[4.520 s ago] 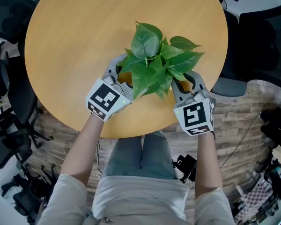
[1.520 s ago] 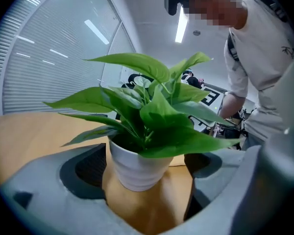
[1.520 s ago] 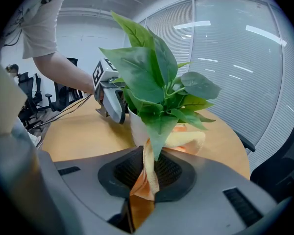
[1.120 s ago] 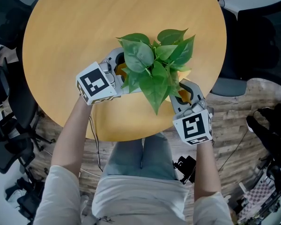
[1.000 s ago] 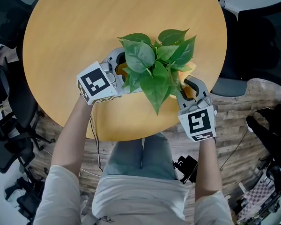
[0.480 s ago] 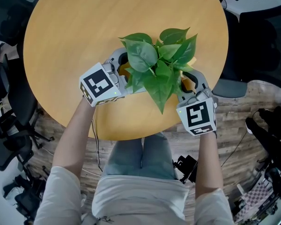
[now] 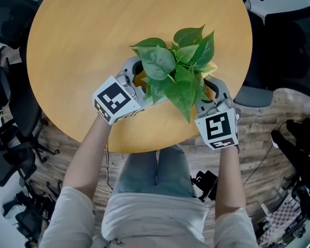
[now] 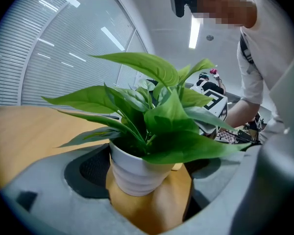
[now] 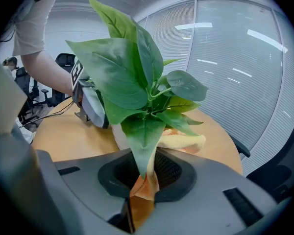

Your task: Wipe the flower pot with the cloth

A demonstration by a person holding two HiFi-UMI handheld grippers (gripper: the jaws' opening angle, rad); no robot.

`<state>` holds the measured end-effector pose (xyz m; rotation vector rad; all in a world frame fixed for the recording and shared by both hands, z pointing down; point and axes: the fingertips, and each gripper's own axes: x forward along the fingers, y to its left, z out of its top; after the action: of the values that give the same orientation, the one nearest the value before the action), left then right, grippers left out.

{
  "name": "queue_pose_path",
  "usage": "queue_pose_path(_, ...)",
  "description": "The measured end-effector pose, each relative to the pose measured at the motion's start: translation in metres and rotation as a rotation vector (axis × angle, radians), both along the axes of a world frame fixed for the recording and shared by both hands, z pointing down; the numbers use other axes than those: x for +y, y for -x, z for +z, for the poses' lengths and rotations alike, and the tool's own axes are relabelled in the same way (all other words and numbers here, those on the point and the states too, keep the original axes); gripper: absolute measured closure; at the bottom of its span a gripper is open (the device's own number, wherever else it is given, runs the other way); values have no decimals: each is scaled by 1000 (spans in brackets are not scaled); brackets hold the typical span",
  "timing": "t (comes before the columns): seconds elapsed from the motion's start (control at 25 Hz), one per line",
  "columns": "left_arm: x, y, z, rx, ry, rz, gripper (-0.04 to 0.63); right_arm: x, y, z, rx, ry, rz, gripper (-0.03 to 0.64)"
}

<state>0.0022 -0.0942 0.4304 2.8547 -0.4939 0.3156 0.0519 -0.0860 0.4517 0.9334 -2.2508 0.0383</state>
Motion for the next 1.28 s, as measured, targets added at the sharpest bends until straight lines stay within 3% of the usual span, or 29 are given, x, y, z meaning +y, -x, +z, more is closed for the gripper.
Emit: queue_pose_path(1.28, -8, -1, 5, -60, 51, -358, 120, 23, 9, 3, -8, 12, -20, 560)
